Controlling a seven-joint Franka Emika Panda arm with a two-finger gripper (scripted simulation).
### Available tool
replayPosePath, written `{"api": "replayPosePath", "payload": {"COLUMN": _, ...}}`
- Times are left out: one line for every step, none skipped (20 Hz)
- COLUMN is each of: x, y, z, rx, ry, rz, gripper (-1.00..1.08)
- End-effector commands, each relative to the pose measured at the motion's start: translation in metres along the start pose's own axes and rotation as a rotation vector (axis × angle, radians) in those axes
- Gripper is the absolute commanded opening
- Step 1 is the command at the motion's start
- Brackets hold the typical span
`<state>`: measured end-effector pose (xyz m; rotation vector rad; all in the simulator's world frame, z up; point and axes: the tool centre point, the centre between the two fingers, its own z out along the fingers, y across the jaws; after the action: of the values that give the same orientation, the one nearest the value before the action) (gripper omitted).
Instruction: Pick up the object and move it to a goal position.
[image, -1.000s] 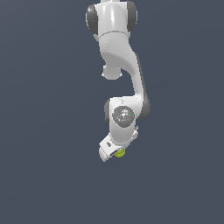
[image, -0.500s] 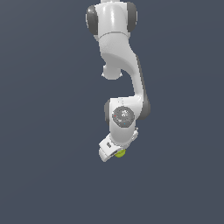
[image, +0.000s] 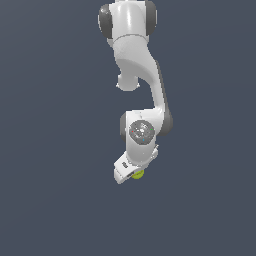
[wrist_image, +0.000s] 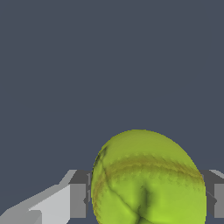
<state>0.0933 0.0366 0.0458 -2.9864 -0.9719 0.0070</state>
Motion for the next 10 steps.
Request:
{"api": "replayPosePath", "payload": {"x": 0.002, "y": -0.002, "z": -0.010, "rx": -0.002, "ry": 0.003, "rz": 0.000, "gripper": -1.00}}
{"api": "replayPosePath", "payload": {"x": 0.002, "y": -0.003, "z": -0.014, "rx": -0.002, "ry": 0.003, "rz": 0.000, "gripper": -1.00}}
{"api": "replayPosePath", "payload": {"x": 0.003, "y": -0.005, "z": -0.019, "rx": -0.002, "ry": 0.003, "rz": 0.000, "gripper": -1.00}}
{"api": "replayPosePath", "payload": {"x": 0.003, "y": -0.007, "z": -0.025, "rx": -0.002, "ry": 0.003, "rz": 0.000, "gripper": -1.00}}
{"api": "replayPosePath", "payload": {"x": 0.004, "y": -0.008, "z": -0.032, "rx": -0.002, "ry": 0.003, "rz": 0.000, "gripper": -1.00}}
{"api": "replayPosePath", "payload": {"x": 0.005, "y": -0.011, "z": -0.040, "rx": -0.002, "ry": 0.003, "rz": -0.001, "gripper": -1.00}}
{"api": "replayPosePath", "payload": {"x": 0.006, "y": -0.013, "z": -0.048, "rx": -0.002, "ry": 0.003, "rz": -0.001, "gripper": -1.00}}
{"api": "replayPosePath", "payload": {"x": 0.007, "y": -0.016, "z": -0.057, "rx": -0.002, "ry": 0.003, "rz": -0.001, "gripper": -1.00}}
{"api": "replayPosePath", "payload": {"x": 0.008, "y": -0.019, "z": -0.066, "rx": -0.002, "ry": 0.003, "rz": -0.001, "gripper": -1.00}}
{"api": "replayPosePath", "payload": {"x": 0.009, "y": -0.021, "z": -0.076, "rx": -0.002, "ry": 0.003, "rz": -0.001, "gripper": -1.00}}
